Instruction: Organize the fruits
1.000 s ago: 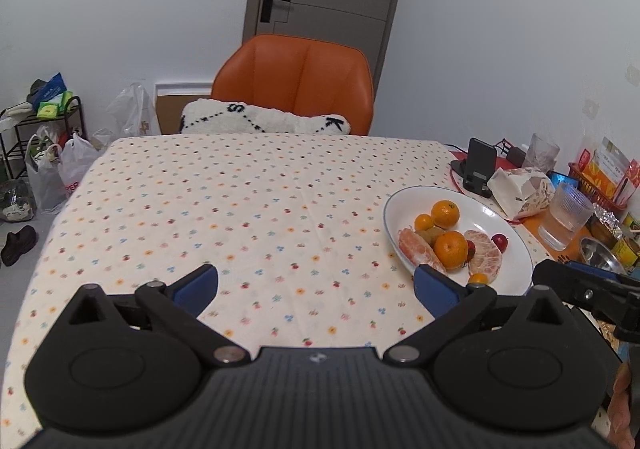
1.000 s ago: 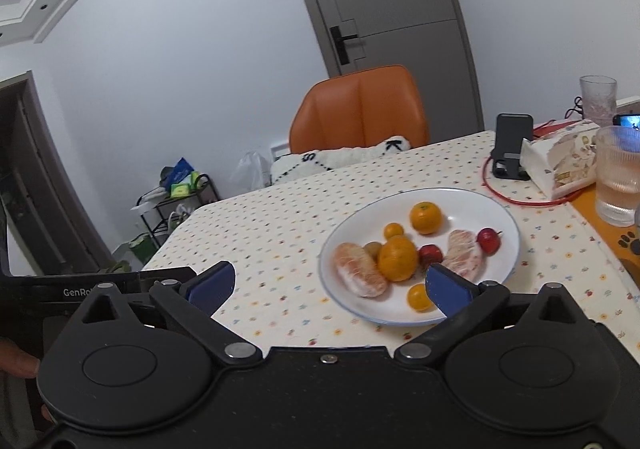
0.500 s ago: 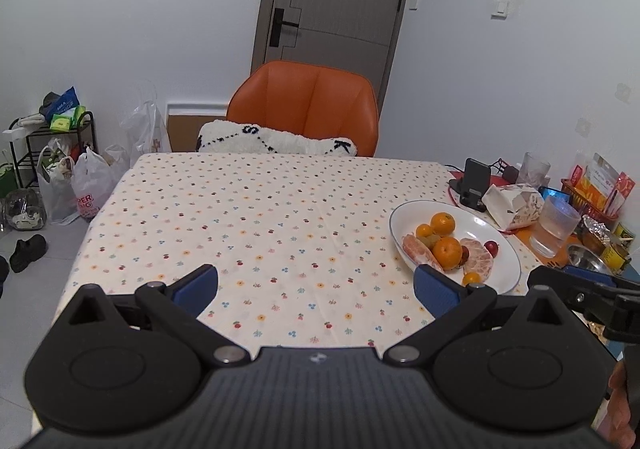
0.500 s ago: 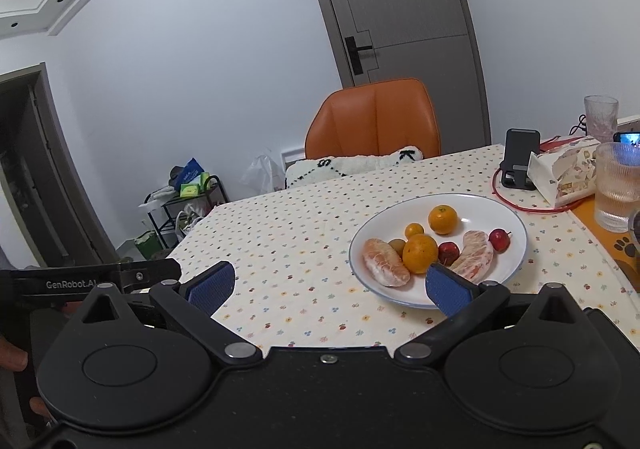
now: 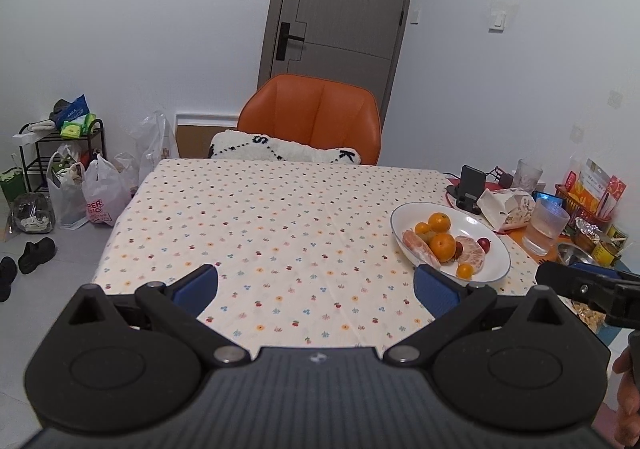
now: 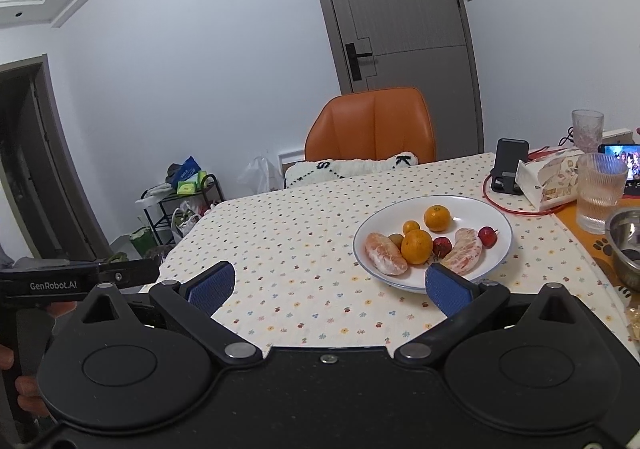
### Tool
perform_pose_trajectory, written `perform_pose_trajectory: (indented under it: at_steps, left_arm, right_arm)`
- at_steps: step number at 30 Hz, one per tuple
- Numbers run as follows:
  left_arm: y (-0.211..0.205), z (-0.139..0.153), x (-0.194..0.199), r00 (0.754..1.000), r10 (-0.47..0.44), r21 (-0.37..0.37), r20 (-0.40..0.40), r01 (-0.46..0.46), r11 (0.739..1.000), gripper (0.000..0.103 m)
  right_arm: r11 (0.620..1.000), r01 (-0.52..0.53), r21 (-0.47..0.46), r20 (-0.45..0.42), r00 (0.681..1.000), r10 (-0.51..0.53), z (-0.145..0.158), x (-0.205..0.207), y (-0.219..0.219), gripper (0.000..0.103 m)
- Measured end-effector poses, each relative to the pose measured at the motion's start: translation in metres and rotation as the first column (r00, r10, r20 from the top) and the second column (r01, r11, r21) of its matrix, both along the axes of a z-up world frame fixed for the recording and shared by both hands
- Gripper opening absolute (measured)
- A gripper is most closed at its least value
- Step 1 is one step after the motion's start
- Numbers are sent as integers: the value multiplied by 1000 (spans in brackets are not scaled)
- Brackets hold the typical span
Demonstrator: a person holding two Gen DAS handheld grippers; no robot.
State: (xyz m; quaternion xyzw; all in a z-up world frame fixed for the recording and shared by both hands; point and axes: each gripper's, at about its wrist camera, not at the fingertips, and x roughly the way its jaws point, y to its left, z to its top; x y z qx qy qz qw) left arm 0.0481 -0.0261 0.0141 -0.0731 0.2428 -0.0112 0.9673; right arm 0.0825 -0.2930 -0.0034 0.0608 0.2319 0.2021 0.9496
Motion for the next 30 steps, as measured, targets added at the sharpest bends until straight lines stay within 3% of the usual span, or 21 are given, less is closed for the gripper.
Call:
perform_pose_trajectory:
  at_steps: [18, 30]
  left_arm:
    - [-2, 18, -42, 999, -34, 39, 37, 32, 999, 103]
    - [-3, 15, -39, 999, -46, 41, 10, 45, 998, 103]
  right_arm:
    - [999, -19, -40, 6, 1000, 19, 18, -33, -1, 103]
    - [999, -21, -46, 1, 1000, 21, 15, -33, 3, 103]
